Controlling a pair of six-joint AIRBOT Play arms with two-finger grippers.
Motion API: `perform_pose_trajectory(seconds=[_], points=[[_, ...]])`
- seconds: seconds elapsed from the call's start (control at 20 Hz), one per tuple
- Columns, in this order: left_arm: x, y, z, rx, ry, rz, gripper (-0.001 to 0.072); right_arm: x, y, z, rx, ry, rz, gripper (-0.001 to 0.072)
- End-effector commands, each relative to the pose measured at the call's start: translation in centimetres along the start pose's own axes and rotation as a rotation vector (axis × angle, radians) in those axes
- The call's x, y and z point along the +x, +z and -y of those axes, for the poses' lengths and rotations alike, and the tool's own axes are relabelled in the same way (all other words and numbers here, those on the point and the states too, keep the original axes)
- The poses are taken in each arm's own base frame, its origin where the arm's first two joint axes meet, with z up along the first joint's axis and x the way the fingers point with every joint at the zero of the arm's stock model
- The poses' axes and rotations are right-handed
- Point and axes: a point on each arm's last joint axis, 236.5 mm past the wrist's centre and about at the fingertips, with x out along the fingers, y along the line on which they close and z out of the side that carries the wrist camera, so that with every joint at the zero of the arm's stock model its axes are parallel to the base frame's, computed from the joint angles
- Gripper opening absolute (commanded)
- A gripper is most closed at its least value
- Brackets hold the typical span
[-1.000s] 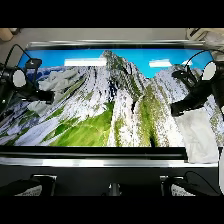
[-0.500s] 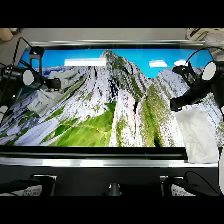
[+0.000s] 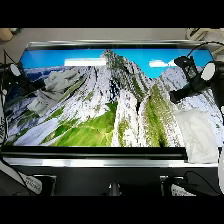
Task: Fold the shirts.
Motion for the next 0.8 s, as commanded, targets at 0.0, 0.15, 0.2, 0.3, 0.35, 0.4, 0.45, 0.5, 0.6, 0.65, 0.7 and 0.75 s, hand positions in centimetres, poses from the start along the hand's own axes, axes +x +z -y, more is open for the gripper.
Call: perform_pose_trajectory(seconds=[0.0, 0.15, 0.2, 0.3, 0.35, 0.4, 0.45, 0.5, 0.6, 0.65, 0.7, 0.75], points=[[3.4, 0.0, 0.4, -0.038, -0.041, -0.038, 0.072, 0.1, 1.1, -0.5, 0.007, 0.02, 0.047, 0.0693], [4.5, -0.5, 2.5, 0.002, -0.052, -0.032, 0.0494, 0.0, 0.9, -1.3, 0.014, 0.055, 0.037, 0.0691], [4.1, -0.6, 3.1, 0.013, -0.058, -0.028, 0.0012, 0.0, 0.8, -1.5, 0.015, 0.062, 0.035, 0.069], [1.8, -0.2, 4.5, 0.077, -0.08, 0.016, 0.0024, -0.7, 1.1, -1.3, 0.012, 0.051, 0.056, 0.0673], [-0.4, 0.4, 5.2, 0.124, -0.096, 0.056, 0.0025, -1.3, 1.3, -1.2, 0.01, 0.042, 0.076, 0.0673], [-3.1, 1.1, 6.0, 0.169, -0.116, 0.11, 0.0024, -2.3, 1.6, -1.0, -0.006, 0.03, 0.1, 0.0673], [-6.6, 1.8, 7.1, 0.219, -0.141, 0.179, 0.0025, -3.5, 2.0, -0.8, -0.027, 0.016, 0.125, 0.0673], [-11.1, 2.2, 8.6, 0.273, -0.173, 0.266, 0.0025, -5.2, 2.6, -0.5, -0.06, -0.008, 0.162, 0.0674], [-21.6, 1.0, 12.2, 0.361, -0.272, 0.455, 0.0024, -9.3, 4.0, 0.5, -0.104, -0.076, 0.259, 0.0674], [-26.9, -0.4, 14.0, 0.397, -0.332, 0.556, 0.0024, -11.8, 4.6, 1.0, -0.104, -0.112, 0.31, 0.0674], [-32.6, -2.6, 15.6, 0.439, -0.403, 0.653, 0.0024, -14.5, 5.1, 1.3, -0.105, -0.149, 0.368, 0.0674], [-37.5, -5.3, 16.7, 0.47, -0.478, 0.729, 0.0024, -17.3, 5.2, 1.6, -0.106, -0.189, 0.422, 0.0674]])
